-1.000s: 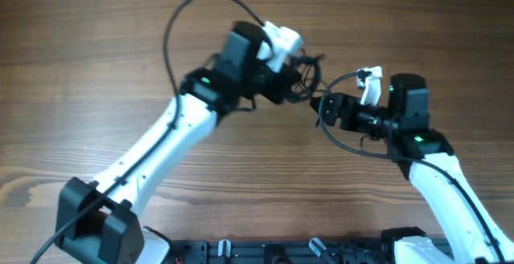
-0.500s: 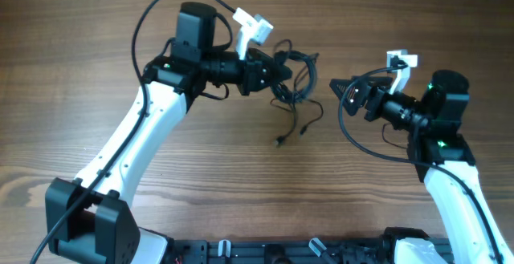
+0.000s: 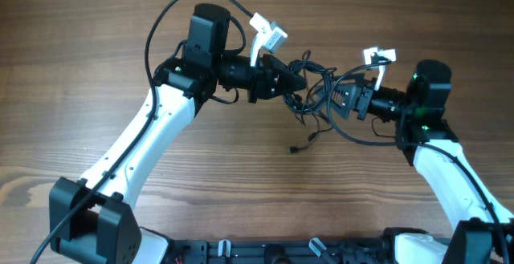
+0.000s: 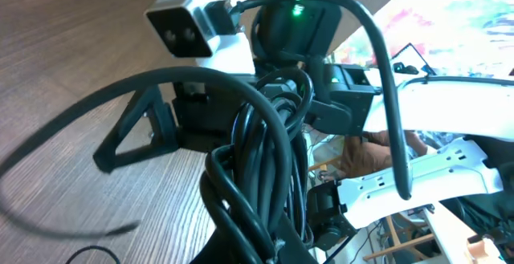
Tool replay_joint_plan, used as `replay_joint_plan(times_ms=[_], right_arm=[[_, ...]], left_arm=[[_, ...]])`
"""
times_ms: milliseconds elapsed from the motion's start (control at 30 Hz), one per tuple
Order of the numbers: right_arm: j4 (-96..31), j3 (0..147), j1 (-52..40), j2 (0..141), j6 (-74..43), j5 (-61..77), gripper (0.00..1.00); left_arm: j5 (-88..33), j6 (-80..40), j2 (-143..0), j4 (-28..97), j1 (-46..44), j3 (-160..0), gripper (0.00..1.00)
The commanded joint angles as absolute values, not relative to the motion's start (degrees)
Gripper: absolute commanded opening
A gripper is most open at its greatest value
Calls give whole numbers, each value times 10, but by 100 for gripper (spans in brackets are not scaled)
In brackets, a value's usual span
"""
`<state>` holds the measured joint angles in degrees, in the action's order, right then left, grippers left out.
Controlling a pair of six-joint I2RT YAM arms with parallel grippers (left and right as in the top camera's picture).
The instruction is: Untangle cables
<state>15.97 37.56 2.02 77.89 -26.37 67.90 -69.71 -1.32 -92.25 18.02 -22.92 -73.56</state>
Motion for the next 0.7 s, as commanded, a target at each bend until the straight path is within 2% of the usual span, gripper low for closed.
replay_joint_plan(times_ms=[0,167,367,667], right_arm=[[184,379,19,787,-270,743,97],[249,379,19,787,-272,786,97],[259,379,19,798,-276,792,97],[440,379,5,810,-446,749,97]], left_arm=[[-722,-4,-926,178,-217,-738,4],[-722,-4,-926,178,-211,-738,4],[-734,-4,-926,177,-211,-738,4],[-752,-4,-926,177,-222,-738,4]])
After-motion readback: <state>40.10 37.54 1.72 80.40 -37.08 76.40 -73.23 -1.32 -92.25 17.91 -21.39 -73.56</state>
